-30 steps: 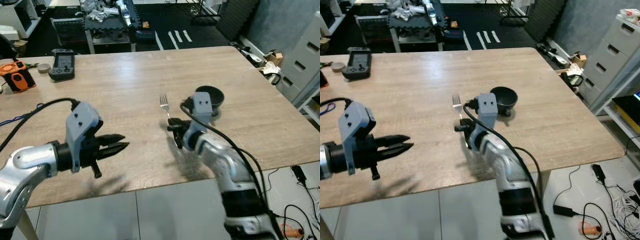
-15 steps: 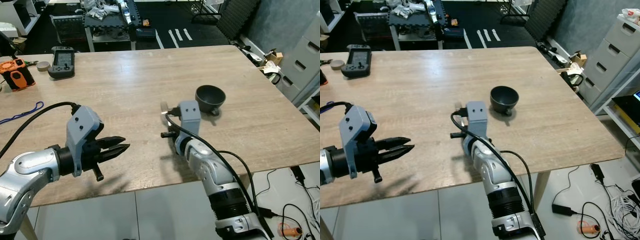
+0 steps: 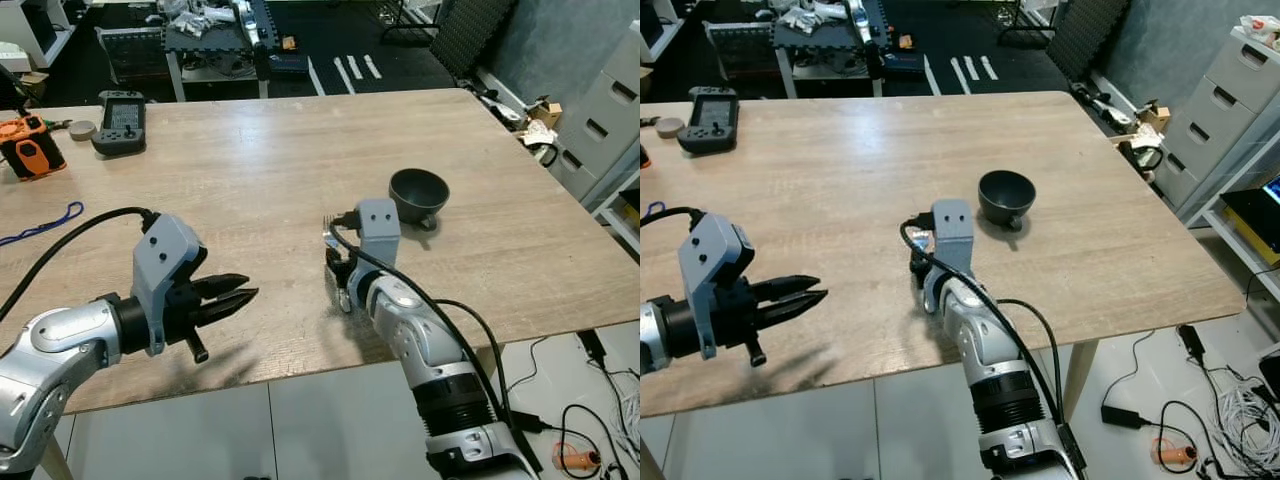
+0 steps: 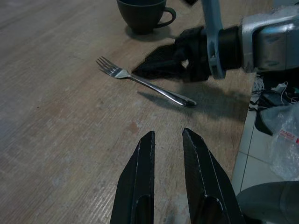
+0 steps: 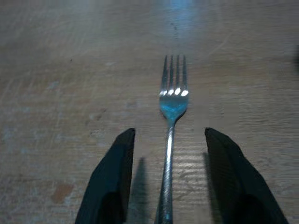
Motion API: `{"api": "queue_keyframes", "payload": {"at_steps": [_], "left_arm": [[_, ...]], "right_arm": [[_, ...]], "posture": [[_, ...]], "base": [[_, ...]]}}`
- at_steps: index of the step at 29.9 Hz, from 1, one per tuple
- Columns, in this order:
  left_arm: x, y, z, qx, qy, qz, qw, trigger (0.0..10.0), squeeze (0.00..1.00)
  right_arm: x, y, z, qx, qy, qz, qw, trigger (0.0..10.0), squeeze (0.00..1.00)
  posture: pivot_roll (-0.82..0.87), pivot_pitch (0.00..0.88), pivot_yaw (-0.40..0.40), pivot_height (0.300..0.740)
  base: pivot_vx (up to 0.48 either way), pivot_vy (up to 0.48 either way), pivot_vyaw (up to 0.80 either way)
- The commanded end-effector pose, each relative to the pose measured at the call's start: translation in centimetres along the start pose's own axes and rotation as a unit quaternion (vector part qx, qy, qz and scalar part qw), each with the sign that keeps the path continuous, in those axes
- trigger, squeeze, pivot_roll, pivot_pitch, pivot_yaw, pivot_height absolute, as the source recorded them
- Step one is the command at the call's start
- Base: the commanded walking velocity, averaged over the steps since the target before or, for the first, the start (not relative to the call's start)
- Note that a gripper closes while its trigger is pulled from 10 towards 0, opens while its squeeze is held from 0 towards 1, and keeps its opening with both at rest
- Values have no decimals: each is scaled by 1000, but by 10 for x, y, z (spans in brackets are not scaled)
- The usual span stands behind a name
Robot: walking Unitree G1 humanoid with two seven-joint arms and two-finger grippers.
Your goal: Setting the table
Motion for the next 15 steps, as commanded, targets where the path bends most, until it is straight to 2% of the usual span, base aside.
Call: {"api": "queue_keyframes", "payload": {"at_steps": [1, 3, 4, 5, 6, 8, 11, 13, 15], "left_arm": [[5, 0, 0, -3, 2, -6, 1000, 10000, 0], [5, 1, 0, -2, 1, -5, 1000, 10000, 0], [4, 1, 0, 1, -1, 2, 1000, 10000, 0], [4, 1, 0, 1, -1, 2, 1000, 10000, 0], [1, 2, 0, 8, -1, 20, 1000, 10000, 0], [-3, 3, 2, 19, -1, 48, 999, 10000, 0], [-8, 3, 3, 26, -5, 72, 997, 10000, 0], [-18, 2, 3, 42, -13, 125, 991, 10000, 0], [-28, -1, 5, 58, -21, 176, 982, 10000, 0]], "right_arm": [[4, -3, 6, 14, 8, -7, 1000, 10000, 0], [9, -10, 22, 52, 8, -8, 999, 10000, 0], [14, -17, 39, 103, 1, -8, 995, 10000, 0], [14, -17, 39, 103, 1, -8, 995, 10000, 0], [21, -32, 58, 175, -24, -14, 984, 10000, 0], [29, -54, 76, 256, -60, -23, 965, 10000, 0], [38, -62, 73, 266, -44, -37, 962, 10000, 0], [53, -76, 56, 260, -18, -55, 964, 10000, 0], [60, -91, 47, 261, 7, -55, 964, 10000, 0]], "posture": [[85, 78, 27, 740], [82, 79, 28, 740], [79, 80, 30, 740], [79, 80, 30, 740], [74, 81, 33, 740], [74, 82, 31, 740], [70, 82, 33, 740], [63, 81, 29, 740], [62, 80, 33, 740]], "base": [[0, 0, 0], [0, 0, 0], [0, 0, 0], [0, 0, 0], [0, 0, 0], [0, 0, 0], [0, 0, 0], [0, 0, 0], [0, 0, 0]]}}
Point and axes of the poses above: a point about 5 cm out from each wrist's last joint towards the gripper, its own y axis pointing out of the wrist towards the gripper, its own z axis along the axis of the wrist's last joint, x = y × z, the point moved 5 cm from there along y, pointing out of the wrist towards the gripper, and after that the axes turned 1 degree about y, right-handed, at the moved point
